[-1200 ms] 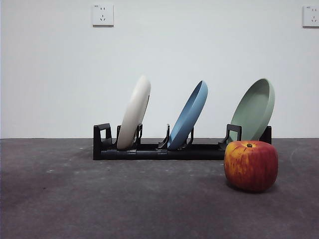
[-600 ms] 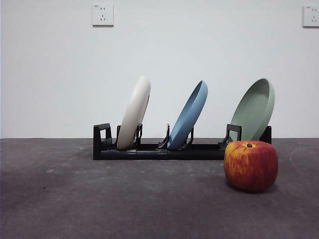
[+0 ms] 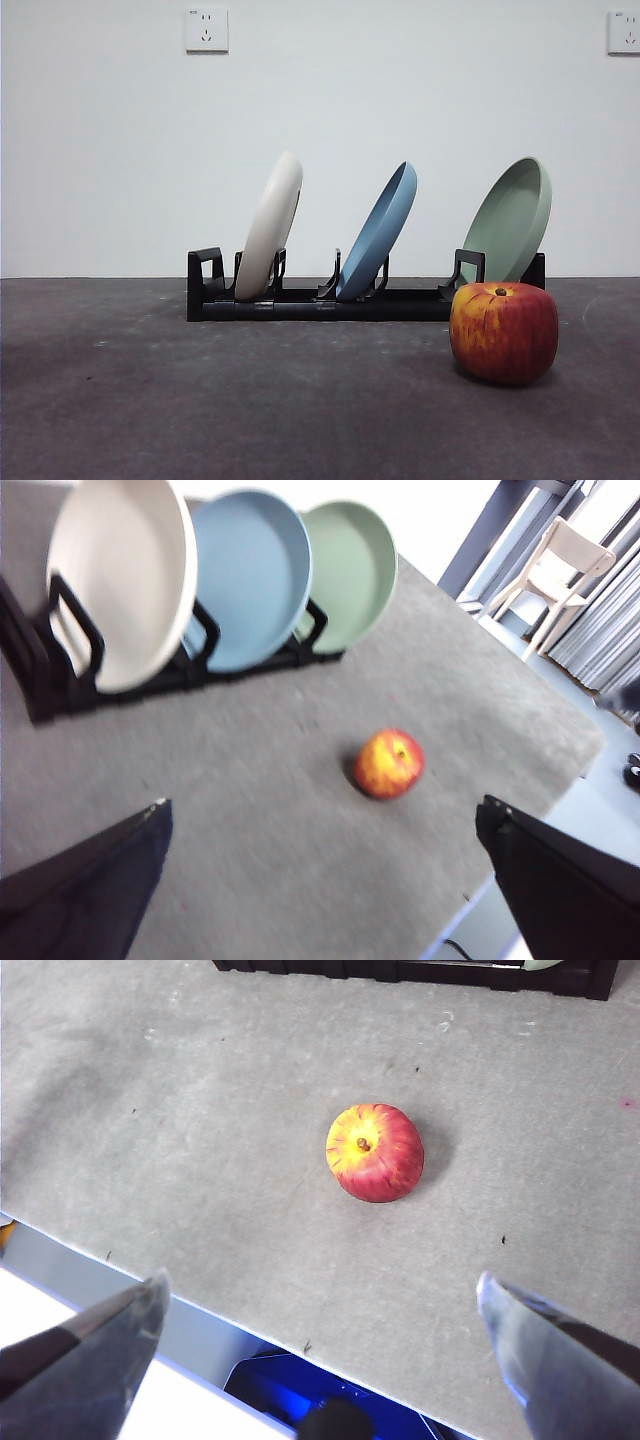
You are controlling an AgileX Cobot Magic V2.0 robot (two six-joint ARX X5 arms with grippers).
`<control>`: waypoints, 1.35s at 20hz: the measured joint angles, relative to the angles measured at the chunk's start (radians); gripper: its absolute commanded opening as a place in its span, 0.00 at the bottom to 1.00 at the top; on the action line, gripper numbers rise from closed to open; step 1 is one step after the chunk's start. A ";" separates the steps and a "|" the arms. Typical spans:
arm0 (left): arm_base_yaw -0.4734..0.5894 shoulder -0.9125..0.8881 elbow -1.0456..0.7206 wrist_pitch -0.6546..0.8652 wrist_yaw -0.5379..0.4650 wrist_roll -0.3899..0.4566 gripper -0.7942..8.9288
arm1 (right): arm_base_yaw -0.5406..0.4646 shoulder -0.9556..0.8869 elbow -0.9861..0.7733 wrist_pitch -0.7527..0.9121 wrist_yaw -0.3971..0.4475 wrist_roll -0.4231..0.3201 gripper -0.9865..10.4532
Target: Take the yellow plate from the plate rack,put the plate on the table,take the apple from the table,put the apple in the plate
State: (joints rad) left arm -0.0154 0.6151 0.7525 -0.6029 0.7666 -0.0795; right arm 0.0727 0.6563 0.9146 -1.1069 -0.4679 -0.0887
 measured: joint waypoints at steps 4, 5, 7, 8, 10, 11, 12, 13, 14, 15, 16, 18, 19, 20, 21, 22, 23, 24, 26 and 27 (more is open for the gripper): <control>-0.088 0.183 0.100 0.105 -0.079 -0.001 0.63 | 0.000 0.003 0.000 0.000 0.000 0.003 0.72; -0.114 0.243 0.131 0.130 -0.105 -0.001 0.63 | 0.000 0.006 0.000 0.000 0.000 0.003 0.72; -0.169 0.381 0.203 0.183 -0.158 -0.002 0.63 | 0.000 0.007 0.000 0.000 0.000 0.003 0.72; -0.192 0.438 0.240 0.207 -0.183 -0.002 0.63 | 0.000 0.007 0.000 0.000 0.000 0.003 0.72; -0.235 0.568 0.337 0.266 -0.254 -0.003 0.63 | 0.000 0.008 0.000 0.000 0.000 0.003 0.72; -0.248 0.634 0.392 0.279 -0.275 -0.003 0.63 | 0.000 0.009 0.000 0.000 0.000 0.003 0.72; -0.258 0.702 0.448 0.283 -0.288 -0.003 0.63 | 0.000 0.010 0.000 0.000 0.000 0.003 0.72; -0.267 0.777 0.509 0.283 -0.290 -0.003 0.63 | 0.000 0.012 0.000 0.000 0.000 0.003 0.72; -0.275 0.844 0.562 0.283 -0.294 -0.003 0.63 | 0.000 0.012 0.000 0.000 0.000 0.003 0.72; -0.283 0.907 0.615 0.283 -0.297 -0.003 0.63 | 0.000 0.012 0.000 0.000 0.000 0.003 0.72; -0.293 0.965 0.666 0.283 -0.309 -0.003 0.63 | 0.000 0.012 0.000 0.000 0.000 0.004 0.72; -0.312 1.066 0.758 0.283 -0.354 -0.003 0.63 | 0.000 0.012 0.000 0.000 0.000 0.006 0.72; -0.320 1.110 0.798 0.283 -0.373 -0.003 0.63 | 0.000 0.012 0.000 0.000 0.000 0.006 0.72; -0.325 1.151 0.832 0.283 -0.391 -0.003 0.63 | 0.000 0.012 0.000 0.000 0.000 0.007 0.72; -0.329 1.186 0.857 0.288 -0.402 -0.003 0.63 | 0.000 0.012 0.000 0.000 0.000 0.011 0.72; -0.333 1.217 0.874 0.290 -0.412 -0.003 0.63 | 0.000 0.012 0.000 -0.001 0.000 0.014 0.72; -0.336 1.246 0.889 0.291 -0.419 -0.003 0.63 | 0.000 0.012 0.000 -0.001 0.000 0.016 0.72; -0.339 1.271 0.897 0.291 -0.424 -0.003 0.63 | 0.000 0.012 0.000 -0.001 0.000 0.019 0.72; -0.341 1.311 0.898 0.291 -0.424 -0.003 0.63 | 0.000 0.012 0.000 -0.001 0.000 0.021 0.72; -0.345 1.328 0.898 0.290 -0.425 -0.003 0.63 | 0.000 0.012 0.000 -0.001 0.000 0.022 0.72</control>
State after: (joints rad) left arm -0.3603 1.9430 1.6505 -0.3130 0.3416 -0.0826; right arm 0.0727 0.6682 0.9146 -1.1076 -0.4679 -0.0669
